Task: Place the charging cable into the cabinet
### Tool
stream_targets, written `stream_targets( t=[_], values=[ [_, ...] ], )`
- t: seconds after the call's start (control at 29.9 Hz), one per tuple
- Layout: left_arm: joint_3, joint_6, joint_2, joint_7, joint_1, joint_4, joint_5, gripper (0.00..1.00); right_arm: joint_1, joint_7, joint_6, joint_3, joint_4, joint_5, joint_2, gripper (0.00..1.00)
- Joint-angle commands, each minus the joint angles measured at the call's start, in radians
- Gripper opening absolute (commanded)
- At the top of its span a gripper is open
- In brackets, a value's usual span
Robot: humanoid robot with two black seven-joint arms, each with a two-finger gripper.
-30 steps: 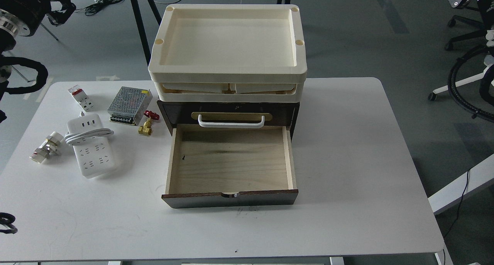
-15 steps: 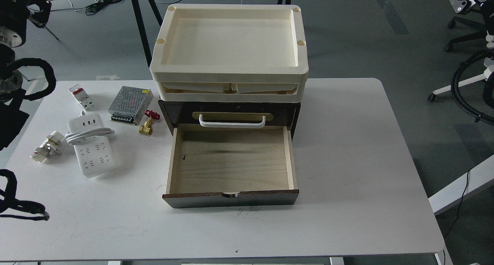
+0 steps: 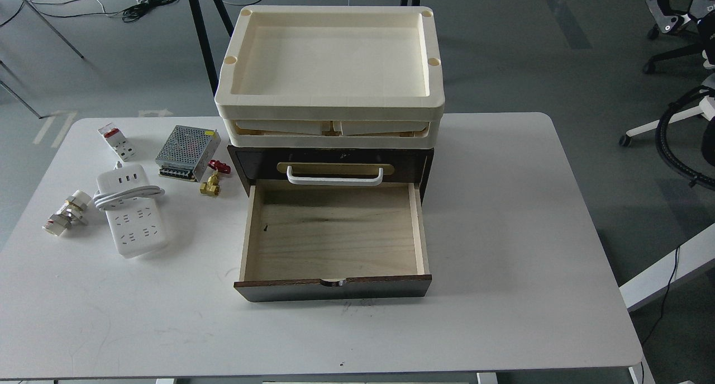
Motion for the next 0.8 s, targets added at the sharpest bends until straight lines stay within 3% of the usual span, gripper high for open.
stream_targets(
  t=[0.0, 0.5, 0.64, 0.77],
  values=[
    [0.006, 0.0, 0.148, 0.0, 0.01, -0.168, 0.177, 1.0, -0.01, 0.0, -0.001, 0.0, -0.001, 0.0, 0.001, 1.0],
    [0.029, 0.0, 0.476, 0.0, 0.046, -0.648, 1.237, 1.0, -0.058, 0.0, 0.0, 0.003, -0.016, 0.002, -0.038, 1.0],
    [0.164, 0.0, 0.539, 0.0, 0.048, -0.697, 1.499, 1.0, -0.061, 0.0, 0.0, 0.003, -0.042, 0.002, -0.036, 1.0],
    [0.395, 0.032, 0.582, 0.0, 0.048, -0.693, 1.78, 1.0, -0.068, 0.0, 0.002, 0.003, -0.05, 0.0, -0.036, 1.0]
  ],
)
